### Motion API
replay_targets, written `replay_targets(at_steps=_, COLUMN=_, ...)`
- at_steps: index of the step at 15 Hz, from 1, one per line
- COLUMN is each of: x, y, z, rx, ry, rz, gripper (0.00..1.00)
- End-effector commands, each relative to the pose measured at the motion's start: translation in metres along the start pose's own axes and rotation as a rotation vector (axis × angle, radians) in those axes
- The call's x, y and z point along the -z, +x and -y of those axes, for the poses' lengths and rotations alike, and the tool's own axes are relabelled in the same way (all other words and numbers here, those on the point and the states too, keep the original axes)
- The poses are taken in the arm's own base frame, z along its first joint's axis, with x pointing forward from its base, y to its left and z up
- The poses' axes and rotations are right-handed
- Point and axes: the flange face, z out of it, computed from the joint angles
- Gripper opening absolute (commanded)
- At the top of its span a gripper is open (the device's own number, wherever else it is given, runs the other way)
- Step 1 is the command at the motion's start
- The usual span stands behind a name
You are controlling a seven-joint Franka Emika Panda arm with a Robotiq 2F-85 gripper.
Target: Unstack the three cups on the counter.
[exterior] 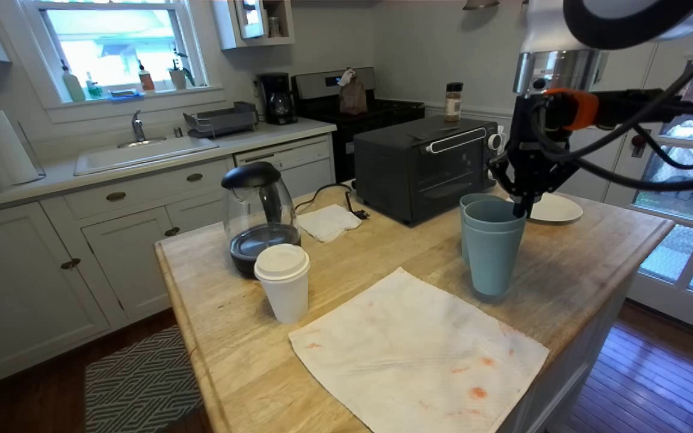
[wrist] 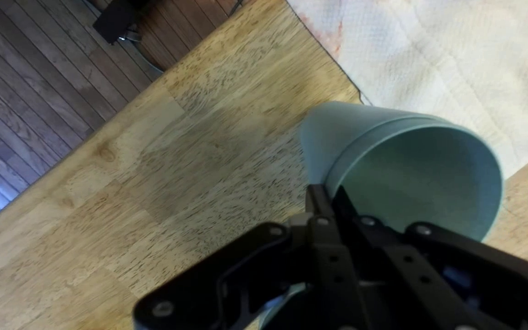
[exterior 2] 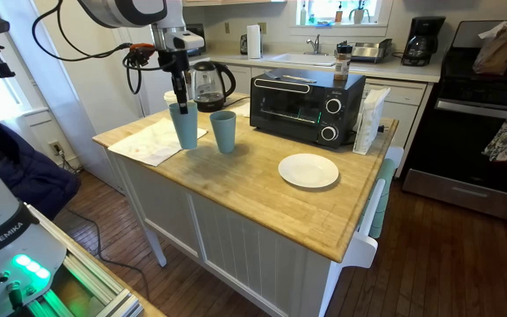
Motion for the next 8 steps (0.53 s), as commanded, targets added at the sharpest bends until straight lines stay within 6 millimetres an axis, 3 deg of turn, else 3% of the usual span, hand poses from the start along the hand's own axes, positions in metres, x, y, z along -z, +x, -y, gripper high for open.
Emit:
replay_targets(at_steps=1, x=-0.02, y=0.0, z=-0.005, rx=0.0, ry=0.01, rz=-0.025, gripper=0.01)
replay_targets(at_steps=4, x=-0.031, y=0.002, z=-0.01, rx=-0.005, ry=0.015, rz=-0.044, gripper=0.01)
replay_targets(at_steps=8, x=-0.03, y=0.006, z=-0.013, rx=-0.013, ry=0.034, rz=-0.065, gripper=0.01)
